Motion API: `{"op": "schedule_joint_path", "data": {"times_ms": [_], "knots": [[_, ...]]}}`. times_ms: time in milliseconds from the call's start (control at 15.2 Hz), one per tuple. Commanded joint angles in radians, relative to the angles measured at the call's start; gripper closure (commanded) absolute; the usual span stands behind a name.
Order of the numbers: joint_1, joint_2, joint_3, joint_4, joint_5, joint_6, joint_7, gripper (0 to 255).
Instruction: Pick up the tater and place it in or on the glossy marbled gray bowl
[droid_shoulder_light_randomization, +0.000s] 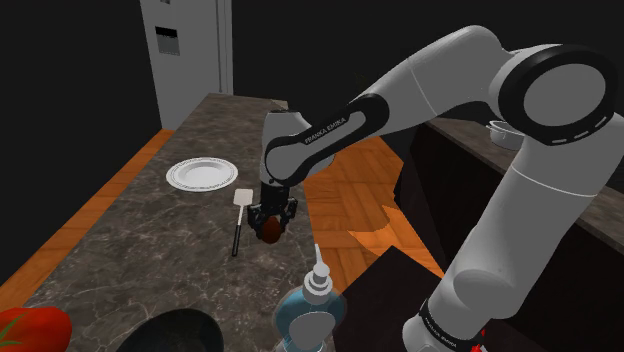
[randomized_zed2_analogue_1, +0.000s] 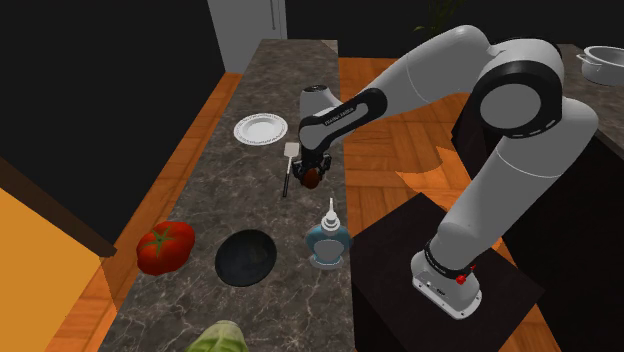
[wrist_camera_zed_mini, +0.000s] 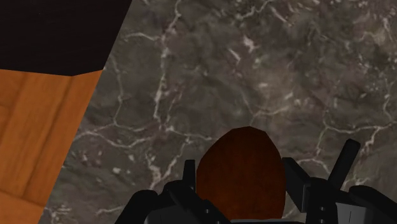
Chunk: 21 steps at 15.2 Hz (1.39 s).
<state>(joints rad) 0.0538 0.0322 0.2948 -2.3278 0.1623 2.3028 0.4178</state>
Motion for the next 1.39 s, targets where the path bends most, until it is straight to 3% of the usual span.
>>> {"op": "schedule_joint_path", "data": {"times_ms": [0,198,1320], "knots": [[0.0,0.0,0.0,0.0,0.0,0.0,0.0,255],[0.0,0.0,0.0,0.0,0.0,0.0,0.0,255],[-0.006,-0.132,-0.009,0.103,0.017,-0.232,0.005,255]]}}
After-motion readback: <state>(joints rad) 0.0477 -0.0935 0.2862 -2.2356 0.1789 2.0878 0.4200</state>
